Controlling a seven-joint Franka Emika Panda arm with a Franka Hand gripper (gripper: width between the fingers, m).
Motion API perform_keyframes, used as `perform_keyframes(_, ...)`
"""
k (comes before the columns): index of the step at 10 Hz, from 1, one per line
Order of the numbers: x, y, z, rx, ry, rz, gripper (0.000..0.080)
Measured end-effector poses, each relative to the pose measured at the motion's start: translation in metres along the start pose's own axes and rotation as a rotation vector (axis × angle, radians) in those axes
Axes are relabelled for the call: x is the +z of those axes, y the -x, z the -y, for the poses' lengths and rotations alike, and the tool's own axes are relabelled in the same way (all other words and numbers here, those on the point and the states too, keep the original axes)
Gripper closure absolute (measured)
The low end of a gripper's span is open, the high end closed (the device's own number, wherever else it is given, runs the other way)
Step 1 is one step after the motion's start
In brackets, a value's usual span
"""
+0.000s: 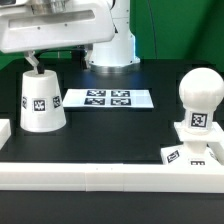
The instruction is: Assemble lamp
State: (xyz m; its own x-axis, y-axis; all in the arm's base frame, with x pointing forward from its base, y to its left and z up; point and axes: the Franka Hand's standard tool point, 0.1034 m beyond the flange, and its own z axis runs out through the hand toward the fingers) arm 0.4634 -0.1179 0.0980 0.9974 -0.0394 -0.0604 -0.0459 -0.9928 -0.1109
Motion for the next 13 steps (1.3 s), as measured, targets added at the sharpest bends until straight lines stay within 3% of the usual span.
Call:
perform_keyframes(3, 0.018, 0.002, -0.005, 0.002, 0.018, 0.007, 0.0101)
perform_keyframes(5, 0.018, 0.003, -0.005, 0.001, 0.017, 0.009, 0.0148)
perform_keyframes(6, 0.018, 0.003, -0.005, 0.001, 0.017, 0.009, 0.0323)
perform_keyframes(7, 0.019, 0.003, -0.005, 0.001, 0.017, 0.01, 0.0323)
perform_keyframes(9, 0.019, 0.003, -0.005, 0.002, 0.017, 0.011, 0.0681)
perform_keyframes(10, 0.019, 0.003, -0.005, 0.001, 0.017, 0.01, 0.0755)
perform_keyframes(13, 0.019, 0.002, -0.005, -0.001, 0.017, 0.009, 0.0755)
